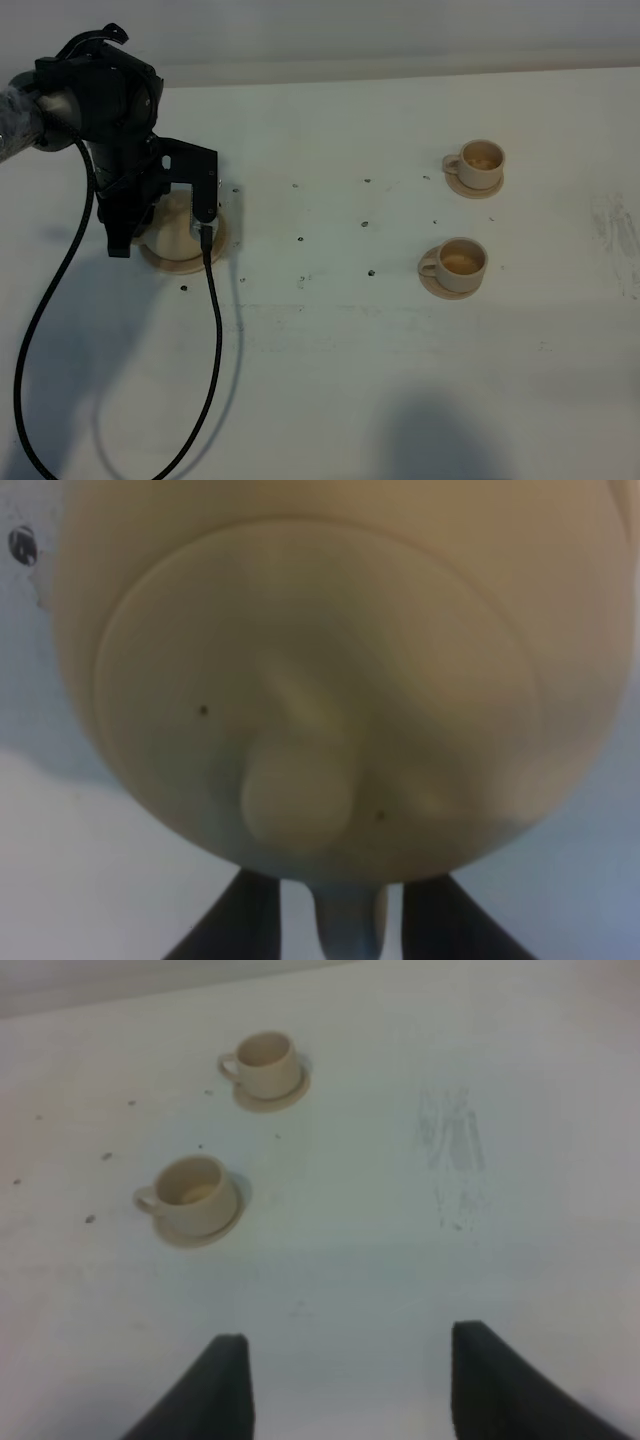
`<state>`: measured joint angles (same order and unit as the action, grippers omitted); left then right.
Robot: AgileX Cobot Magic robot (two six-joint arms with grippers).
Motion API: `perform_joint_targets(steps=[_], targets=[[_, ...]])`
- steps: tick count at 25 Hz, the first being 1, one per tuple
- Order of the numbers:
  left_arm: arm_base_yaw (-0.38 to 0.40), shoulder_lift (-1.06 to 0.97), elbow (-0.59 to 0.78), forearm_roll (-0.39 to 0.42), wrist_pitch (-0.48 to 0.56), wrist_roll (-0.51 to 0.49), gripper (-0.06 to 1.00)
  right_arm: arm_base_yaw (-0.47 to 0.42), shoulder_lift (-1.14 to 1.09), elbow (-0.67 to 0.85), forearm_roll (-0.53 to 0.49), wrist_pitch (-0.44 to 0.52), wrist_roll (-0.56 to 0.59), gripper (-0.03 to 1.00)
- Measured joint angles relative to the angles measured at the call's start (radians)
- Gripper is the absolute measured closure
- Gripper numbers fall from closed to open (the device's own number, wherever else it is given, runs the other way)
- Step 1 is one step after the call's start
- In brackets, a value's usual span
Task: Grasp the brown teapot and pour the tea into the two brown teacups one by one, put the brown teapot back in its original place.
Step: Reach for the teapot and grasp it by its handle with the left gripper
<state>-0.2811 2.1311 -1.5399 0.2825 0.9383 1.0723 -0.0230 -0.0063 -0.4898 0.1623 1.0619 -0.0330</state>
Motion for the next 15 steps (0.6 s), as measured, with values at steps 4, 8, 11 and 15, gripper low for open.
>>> perform_joint_targets(steps=[4,8,11,15], targets=[[0.001,0.002,0.0,0.0,0.0,0.0,0.81,0.0,0.0,0.0,0.0,0.0,0.0,0.5],[0.001,0.002,0.0,0.002,-0.005,0.007,0.83,0.0,0.0,0.0,0.0,0.0,0.0,0.5],[0.001,0.0,0.0,0.002,-0.005,0.013,0.83,0.0,0.0,0.0,0.0,0.0,0.001,0.5],[0.008,-0.025,0.0,-0.03,-0.014,0.022,0.83,0.0,0.0,0.0,0.0,0.0,0.001,0.5]])
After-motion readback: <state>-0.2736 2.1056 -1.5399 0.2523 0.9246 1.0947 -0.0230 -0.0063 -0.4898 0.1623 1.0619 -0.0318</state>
